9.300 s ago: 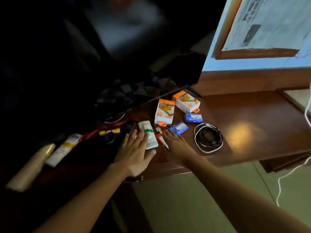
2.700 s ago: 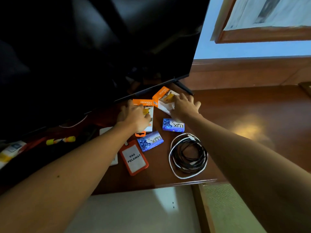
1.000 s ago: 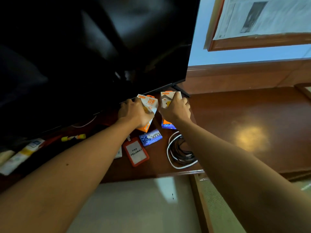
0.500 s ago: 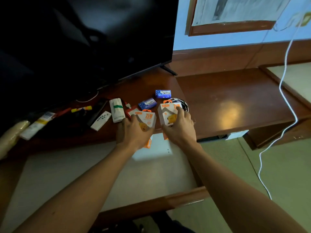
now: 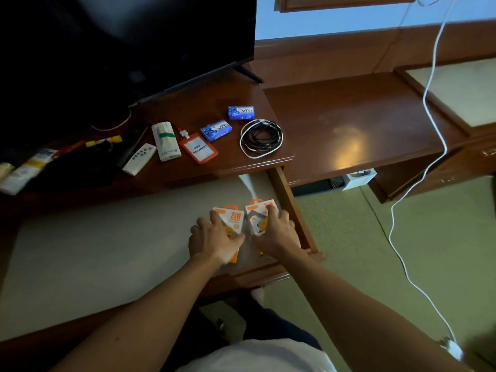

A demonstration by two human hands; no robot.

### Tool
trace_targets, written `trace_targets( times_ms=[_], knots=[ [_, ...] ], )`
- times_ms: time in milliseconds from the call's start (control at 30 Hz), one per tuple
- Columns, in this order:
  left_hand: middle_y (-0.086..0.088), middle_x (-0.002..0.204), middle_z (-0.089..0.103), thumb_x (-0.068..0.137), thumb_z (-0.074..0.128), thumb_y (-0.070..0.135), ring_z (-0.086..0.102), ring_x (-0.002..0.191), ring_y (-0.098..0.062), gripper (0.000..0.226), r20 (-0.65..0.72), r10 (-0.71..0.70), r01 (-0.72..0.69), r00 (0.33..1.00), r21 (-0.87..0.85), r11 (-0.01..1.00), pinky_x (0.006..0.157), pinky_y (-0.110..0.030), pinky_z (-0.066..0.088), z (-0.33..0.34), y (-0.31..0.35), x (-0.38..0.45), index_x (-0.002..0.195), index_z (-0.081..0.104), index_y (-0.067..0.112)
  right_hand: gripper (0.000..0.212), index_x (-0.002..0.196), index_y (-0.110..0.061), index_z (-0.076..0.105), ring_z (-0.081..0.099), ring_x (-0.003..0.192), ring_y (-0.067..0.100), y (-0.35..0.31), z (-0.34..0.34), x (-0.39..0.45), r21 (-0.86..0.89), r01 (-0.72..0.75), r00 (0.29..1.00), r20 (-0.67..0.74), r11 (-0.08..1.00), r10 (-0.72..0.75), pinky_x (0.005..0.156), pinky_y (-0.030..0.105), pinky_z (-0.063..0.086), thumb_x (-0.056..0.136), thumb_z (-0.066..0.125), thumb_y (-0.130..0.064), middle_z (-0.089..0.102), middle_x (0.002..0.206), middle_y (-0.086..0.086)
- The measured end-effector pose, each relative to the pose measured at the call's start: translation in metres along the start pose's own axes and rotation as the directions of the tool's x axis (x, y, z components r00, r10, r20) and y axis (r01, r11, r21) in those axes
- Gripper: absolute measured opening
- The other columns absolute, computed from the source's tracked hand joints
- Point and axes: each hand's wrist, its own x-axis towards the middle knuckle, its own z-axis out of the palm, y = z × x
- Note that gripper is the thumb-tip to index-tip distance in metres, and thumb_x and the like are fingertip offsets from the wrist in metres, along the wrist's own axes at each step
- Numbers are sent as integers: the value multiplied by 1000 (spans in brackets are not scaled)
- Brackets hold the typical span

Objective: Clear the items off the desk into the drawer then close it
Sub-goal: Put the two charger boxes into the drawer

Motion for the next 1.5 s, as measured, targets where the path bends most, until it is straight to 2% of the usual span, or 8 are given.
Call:
trace_targets(
  times_ms=[267,400,567,667,800,1033,1200,1500],
  knots=[
    [-17,139,29,76,61,72,44,123,-41,96,185,-43,46,982,-9,999,95,-44,43,30,3,13,149,14,31,106,149,-24,17,41,130,39,17,24,19,-184,-20,991,127,983,44,96,50,47,71,84,-50,32,141,15],
    [-16,140,30,82,61,64,53,118,-40,87,224,-45,65,974,-80,995,92,-41,47,28,2,24,151,16,34,87,151,-18,24,32,138,40,18,20,27,-284,30,997,82,959,-7,104,51,39,85,64,-59,24,155,16],
    [-15,139,36,85,66,31,56,115,-36,84,317,11,32,948,-131,991,94,-35,49,23,-6,30,154,18,39,57,153,-28,22,25,141,41,21,25,33,-378,235,972,93,896,-215,106,54,31,101,42,-42,10,165,6],
    [-9,126,56,68,65,39,61,105,-28,86,347,62,18,936,-222,975,92,-37,56,27,-6,30,144,27,52,57,153,-27,24,21,143,38,25,23,33,-441,241,970,115,864,-212,108,56,25,101,43,-40,17,163,8],
    [-6,118,60,62,60,45,64,98,-26,83,376,66,58,924,-310,949,87,-39,59,41,0,36,138,30,60,64,151,-17,29,26,138,37,32,12,32,-581,246,966,80,776,-246,109,53,26,94,56,-30,30,155,12],
    [-6,122,57,63,62,38,65,96,-24,85,367,102,47,925,-376,925,87,-39,59,48,18,34,139,29,59,65,147,-13,35,36,133,36,35,0,37,-608,238,968,89,757,-233,110,47,29,90,63,-27,43,147,13],
    [-8,124,47,73,72,25,57,105,-28,88,365,109,22,924,-338,941,85,-31,54,35,29,27,146,29,49,55,147,-11,36,37,135,36,34,5,36,-602,222,971,60,767,-233,112,46,27,98,52,-27,45,147,14],
    [-8,125,56,65,65,37,63,103,-29,88,345,166,-63,924,-292,954,87,-38,58,31,24,30,146,31,44,66,150,-7,32,32,142,40,17,8,35,-584,158,987,111,796,-115,107,51,35,96,60,-33,38,153,19]
  ],
)
